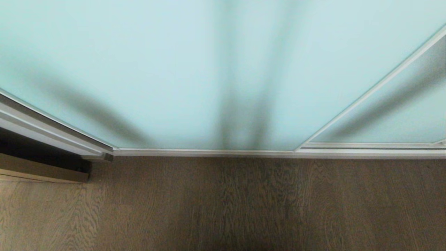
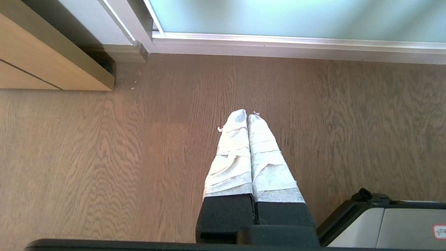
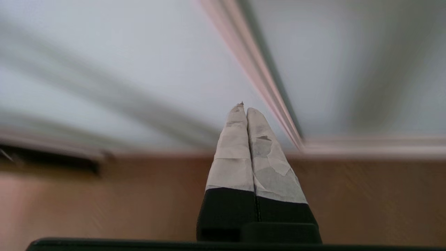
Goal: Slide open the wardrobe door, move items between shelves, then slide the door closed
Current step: Open the door
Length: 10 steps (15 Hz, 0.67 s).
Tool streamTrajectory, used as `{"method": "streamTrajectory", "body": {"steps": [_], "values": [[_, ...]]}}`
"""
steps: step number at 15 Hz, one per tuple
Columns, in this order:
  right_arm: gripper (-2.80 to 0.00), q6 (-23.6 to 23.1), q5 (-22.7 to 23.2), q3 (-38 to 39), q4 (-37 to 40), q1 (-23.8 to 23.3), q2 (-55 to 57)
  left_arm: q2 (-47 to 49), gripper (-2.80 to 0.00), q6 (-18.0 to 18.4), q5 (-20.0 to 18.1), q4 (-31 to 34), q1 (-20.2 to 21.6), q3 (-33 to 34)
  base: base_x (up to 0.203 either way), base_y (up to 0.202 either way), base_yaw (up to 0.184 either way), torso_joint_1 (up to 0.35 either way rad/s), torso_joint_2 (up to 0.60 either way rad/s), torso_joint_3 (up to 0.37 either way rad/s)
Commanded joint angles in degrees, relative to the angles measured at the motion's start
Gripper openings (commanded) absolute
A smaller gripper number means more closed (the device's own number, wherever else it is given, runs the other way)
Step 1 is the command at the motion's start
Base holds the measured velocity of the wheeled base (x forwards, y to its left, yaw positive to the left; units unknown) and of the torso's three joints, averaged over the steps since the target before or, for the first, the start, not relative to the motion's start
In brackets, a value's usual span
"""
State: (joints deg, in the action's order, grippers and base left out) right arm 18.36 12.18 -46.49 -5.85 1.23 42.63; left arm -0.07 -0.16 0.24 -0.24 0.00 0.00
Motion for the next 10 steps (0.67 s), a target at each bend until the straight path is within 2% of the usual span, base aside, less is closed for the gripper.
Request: {"method": "streamTrajectory", "body": {"steps": [1, 7, 10], "values": [[-2.8, -4.37, 0.09, 10.16, 0.08, -0.02, -11.36, 0.07, -2.8, -0.02, 0.02, -0.02, 0.0, 0.09, 0.0, 0.0, 0.0, 0.0, 0.0, 0.0], [-2.8, -13.0, -0.09, 28.21, 8.26, -0.08, -31.03, 0.07, -2.8, -0.02, 0.02, -0.02, 0.0, 0.09, 0.0, 0.0, 0.0, 0.0, 0.0, 0.0], [-2.8, -14.58, -2.64, 33.69, 8.82, -0.42, -35.37, 0.07, -2.8, -0.02, 0.02, -0.02, 0.0, 0.09, 0.0, 0.0, 0.0, 0.0, 0.0, 0.0]]}}
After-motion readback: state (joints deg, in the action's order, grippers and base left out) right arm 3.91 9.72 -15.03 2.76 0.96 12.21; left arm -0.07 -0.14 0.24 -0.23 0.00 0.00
